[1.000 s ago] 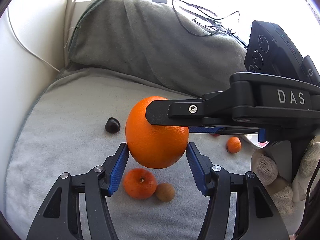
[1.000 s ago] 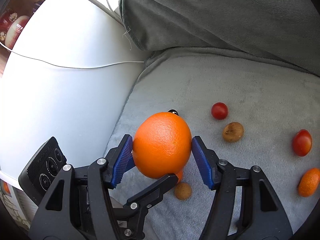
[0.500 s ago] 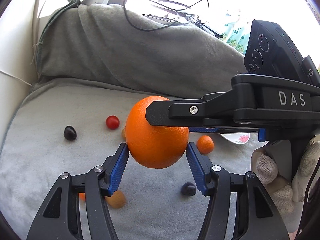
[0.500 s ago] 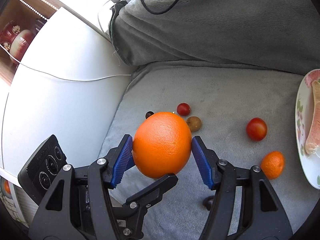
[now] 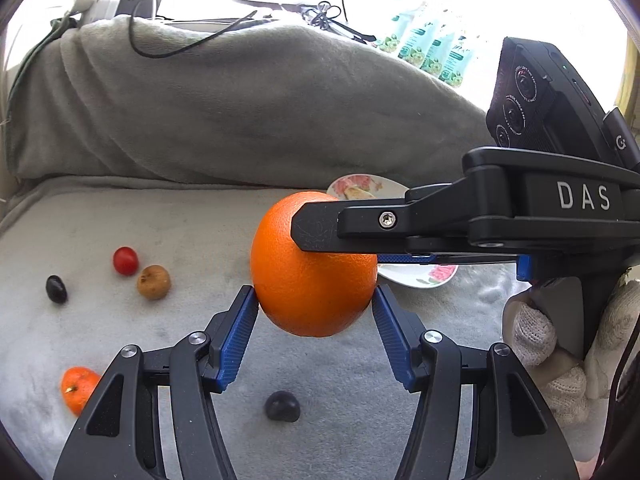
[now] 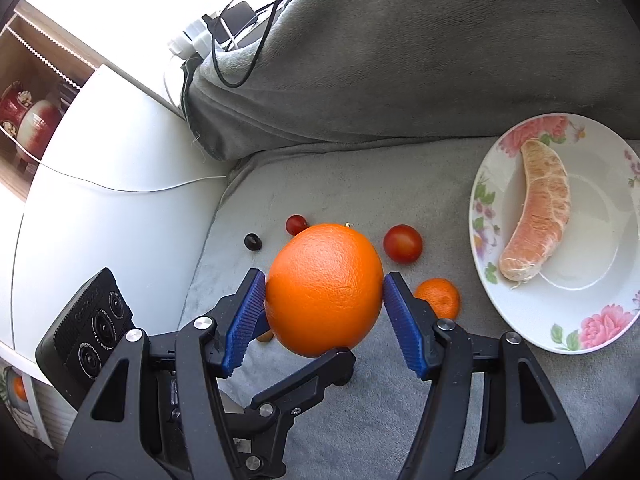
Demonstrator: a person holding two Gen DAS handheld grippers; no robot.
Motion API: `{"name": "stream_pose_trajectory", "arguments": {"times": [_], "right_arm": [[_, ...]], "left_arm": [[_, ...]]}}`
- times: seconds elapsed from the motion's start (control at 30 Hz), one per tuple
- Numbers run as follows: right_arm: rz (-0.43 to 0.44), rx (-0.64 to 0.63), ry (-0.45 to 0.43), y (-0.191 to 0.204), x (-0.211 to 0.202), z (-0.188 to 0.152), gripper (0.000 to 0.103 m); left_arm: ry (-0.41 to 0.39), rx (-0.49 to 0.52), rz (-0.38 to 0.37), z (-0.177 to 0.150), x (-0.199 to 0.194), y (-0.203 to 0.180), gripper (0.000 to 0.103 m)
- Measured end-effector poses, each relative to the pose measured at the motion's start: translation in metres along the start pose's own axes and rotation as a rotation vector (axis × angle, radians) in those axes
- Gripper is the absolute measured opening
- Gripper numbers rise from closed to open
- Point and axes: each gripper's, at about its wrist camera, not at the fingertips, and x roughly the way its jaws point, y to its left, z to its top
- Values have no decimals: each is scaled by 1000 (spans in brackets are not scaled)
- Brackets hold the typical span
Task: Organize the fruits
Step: 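Lift the large orange with the right gripper and carry it toward the plate, then set the orange on the plate beside the segment and open the right gripper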
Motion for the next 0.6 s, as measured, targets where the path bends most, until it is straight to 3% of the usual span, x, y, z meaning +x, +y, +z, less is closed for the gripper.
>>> {"name": "stream_pose_trajectory", "arguments": {"times": [0.6], "right_arm": [[-67,109,-71,-80,-64,-2,64]], "left_arm": [[72,104,-102,17,50,-68,59]]}}
